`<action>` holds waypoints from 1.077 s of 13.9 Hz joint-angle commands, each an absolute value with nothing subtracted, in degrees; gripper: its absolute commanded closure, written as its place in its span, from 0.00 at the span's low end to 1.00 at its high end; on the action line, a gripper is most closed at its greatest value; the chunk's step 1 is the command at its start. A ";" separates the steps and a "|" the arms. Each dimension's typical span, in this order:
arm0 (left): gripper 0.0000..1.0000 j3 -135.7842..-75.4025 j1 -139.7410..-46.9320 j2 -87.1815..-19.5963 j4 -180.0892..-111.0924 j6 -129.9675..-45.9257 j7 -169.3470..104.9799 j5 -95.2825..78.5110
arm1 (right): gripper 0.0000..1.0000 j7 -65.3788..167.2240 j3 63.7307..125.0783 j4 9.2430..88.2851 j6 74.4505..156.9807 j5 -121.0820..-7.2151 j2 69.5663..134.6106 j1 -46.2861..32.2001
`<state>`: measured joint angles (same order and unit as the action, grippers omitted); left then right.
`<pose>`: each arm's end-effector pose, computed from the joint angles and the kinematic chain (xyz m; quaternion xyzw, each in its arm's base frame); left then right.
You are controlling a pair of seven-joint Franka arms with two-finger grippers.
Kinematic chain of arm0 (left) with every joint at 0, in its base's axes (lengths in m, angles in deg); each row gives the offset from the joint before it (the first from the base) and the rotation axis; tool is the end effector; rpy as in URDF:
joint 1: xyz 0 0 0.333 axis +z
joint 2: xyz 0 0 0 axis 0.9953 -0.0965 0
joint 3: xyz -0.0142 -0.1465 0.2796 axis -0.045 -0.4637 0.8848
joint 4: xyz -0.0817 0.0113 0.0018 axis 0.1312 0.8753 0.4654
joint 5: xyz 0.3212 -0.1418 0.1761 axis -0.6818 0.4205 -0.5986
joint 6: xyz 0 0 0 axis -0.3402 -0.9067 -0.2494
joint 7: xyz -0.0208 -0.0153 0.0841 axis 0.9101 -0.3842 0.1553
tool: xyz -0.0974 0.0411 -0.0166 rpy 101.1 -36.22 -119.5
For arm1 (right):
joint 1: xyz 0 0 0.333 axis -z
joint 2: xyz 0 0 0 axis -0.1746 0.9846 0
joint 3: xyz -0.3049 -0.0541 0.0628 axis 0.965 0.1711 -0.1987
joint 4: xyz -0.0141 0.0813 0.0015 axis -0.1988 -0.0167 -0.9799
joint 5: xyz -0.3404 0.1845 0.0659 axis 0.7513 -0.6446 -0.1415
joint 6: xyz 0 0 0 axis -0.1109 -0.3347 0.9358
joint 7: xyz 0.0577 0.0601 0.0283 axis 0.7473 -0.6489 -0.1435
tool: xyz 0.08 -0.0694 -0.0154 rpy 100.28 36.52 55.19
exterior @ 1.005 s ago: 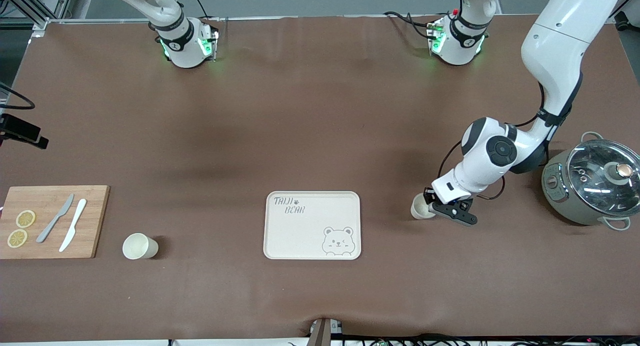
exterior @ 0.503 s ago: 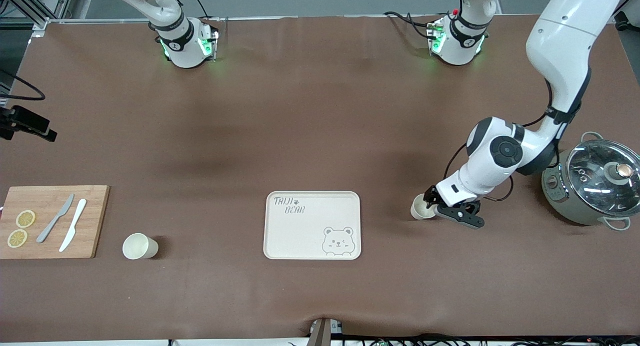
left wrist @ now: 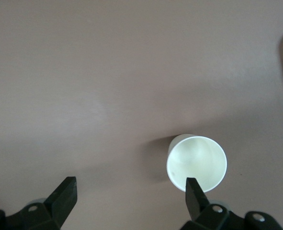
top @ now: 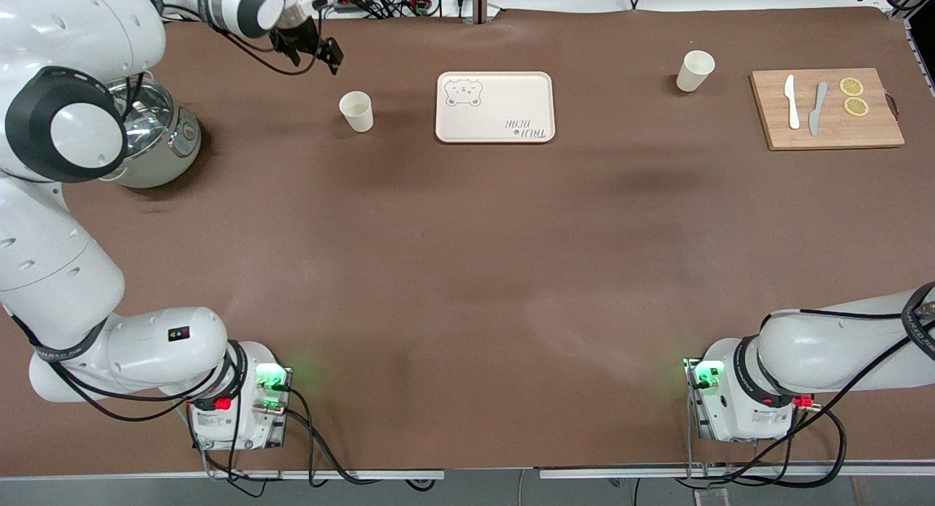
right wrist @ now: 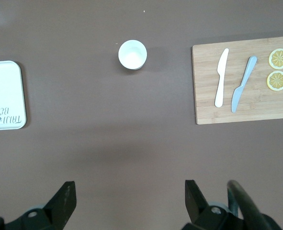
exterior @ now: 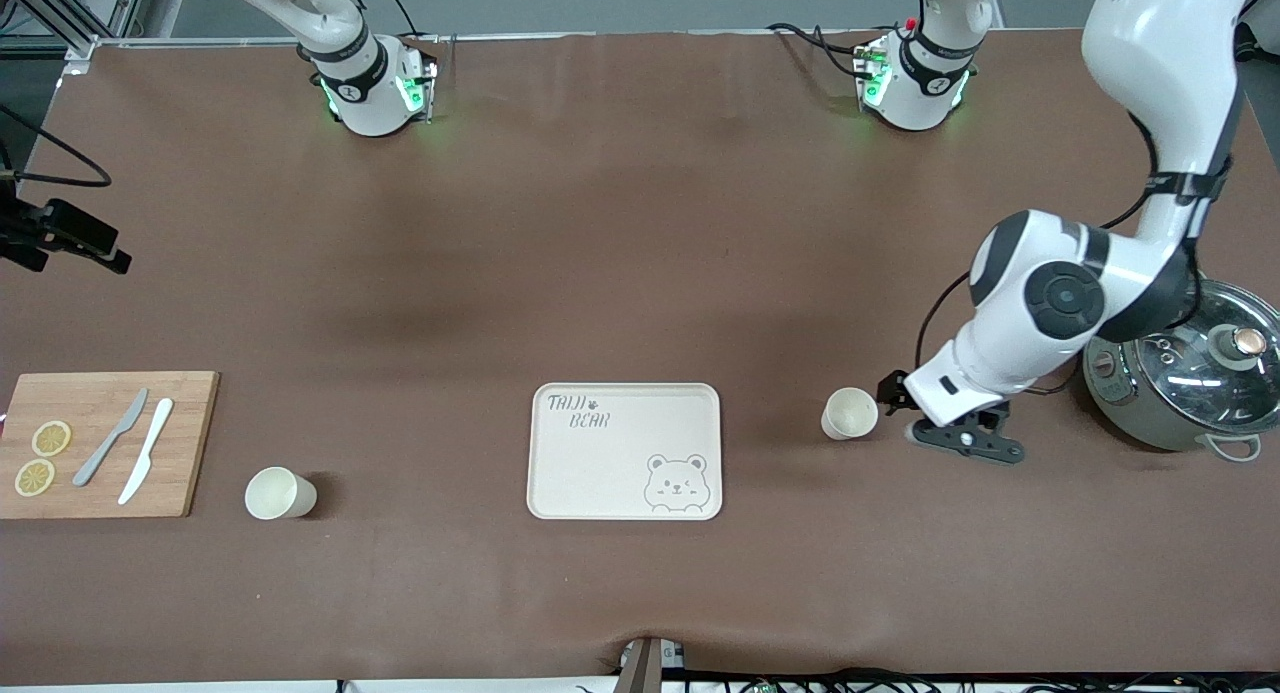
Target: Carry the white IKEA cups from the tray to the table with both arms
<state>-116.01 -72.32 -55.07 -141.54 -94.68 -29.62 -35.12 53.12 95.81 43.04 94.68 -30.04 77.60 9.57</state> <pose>0.6608 -0.1415 0.3643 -0.9919 0.1181 -0.0447 0.0125 0.5534 -0.0574 0.6151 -0.9990 0.0323 -0.0213 0.0239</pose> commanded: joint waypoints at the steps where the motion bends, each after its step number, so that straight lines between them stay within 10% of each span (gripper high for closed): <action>1: 0.00 -116.62 -70.67 -53.96 -132.49 -83.94 -29.58 -32.59 | 0.00 53.58 95.81 44.67 95.55 -28.88 75.72 9.00; 11: 0.00 -115.22 -70.22 -52.03 -120.15 -68.52 -30.02 -28.10 | 0.00 53.93 95.72 43.08 94.93 -28.71 75.90 8.56; 15: 0.00 -98.73 -81.72 -47.81 -118.92 -67.81 -31.16 -22.15 | 0.00 54.02 95.72 42.29 94.84 -27.40 75.99 8.47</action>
